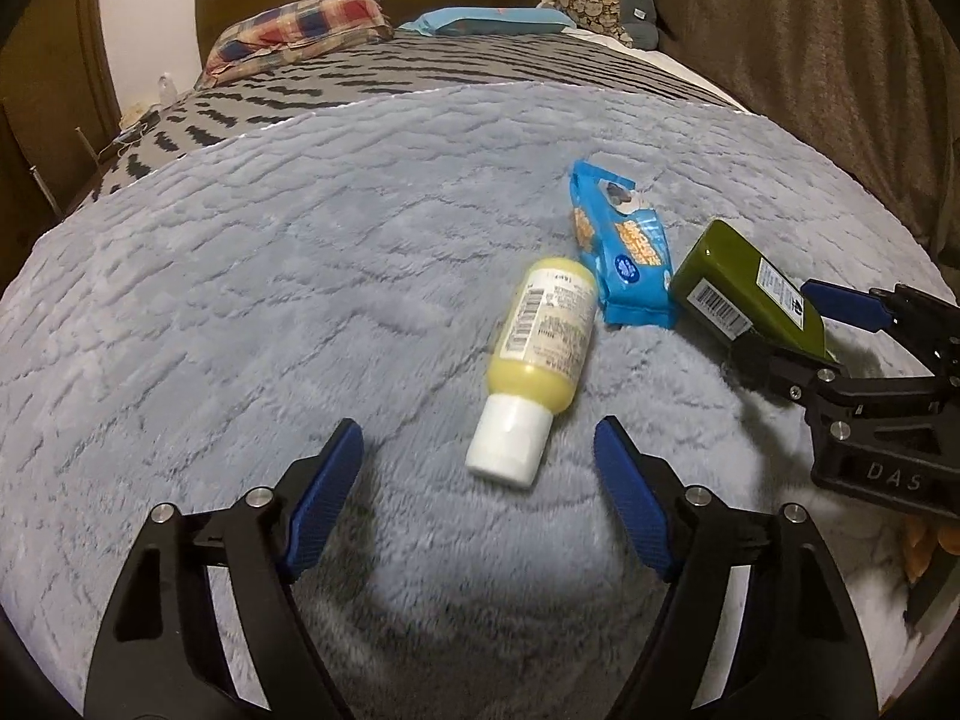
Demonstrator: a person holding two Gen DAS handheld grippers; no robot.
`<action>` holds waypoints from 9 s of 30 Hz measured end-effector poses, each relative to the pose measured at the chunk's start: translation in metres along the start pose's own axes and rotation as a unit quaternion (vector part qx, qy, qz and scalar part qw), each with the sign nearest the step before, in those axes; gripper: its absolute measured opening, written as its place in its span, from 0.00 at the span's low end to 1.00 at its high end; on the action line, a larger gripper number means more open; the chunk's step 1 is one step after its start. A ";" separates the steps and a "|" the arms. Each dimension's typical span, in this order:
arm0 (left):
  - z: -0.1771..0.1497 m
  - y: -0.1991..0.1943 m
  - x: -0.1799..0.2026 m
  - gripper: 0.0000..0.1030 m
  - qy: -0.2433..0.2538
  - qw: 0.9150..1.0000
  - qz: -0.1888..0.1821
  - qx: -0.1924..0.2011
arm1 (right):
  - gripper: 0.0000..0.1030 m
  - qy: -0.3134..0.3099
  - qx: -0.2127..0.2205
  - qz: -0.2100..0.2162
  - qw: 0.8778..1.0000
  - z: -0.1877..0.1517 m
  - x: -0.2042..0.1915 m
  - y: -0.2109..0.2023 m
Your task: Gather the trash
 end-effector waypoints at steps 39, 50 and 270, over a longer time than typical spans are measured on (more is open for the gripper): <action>0.011 -0.003 -0.037 0.29 0.016 1.000 0.015 0.010 | 0.68 0.065 -0.001 0.048 0.997 0.059 -0.026 0.010; 0.008 -0.001 -0.032 0.29 0.015 1.000 0.012 0.010 | 0.76 0.062 -0.021 0.059 0.996 0.045 -0.025 0.014; -0.207 -0.397 0.137 0.92 0.027 0.953 0.083 0.290 | 0.97 0.141 0.252 -0.131 0.948 -0.185 0.061 -0.440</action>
Point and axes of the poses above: each gripper's, at about its wrist camera, not at the fingertips, and y roughly the way its jaws point, x to its right, z to its top, the point moved 4 cm from there along y, roughly the way its jaws point, and after that the axes turned 13 degrees about -z, right-handed, at the moved point
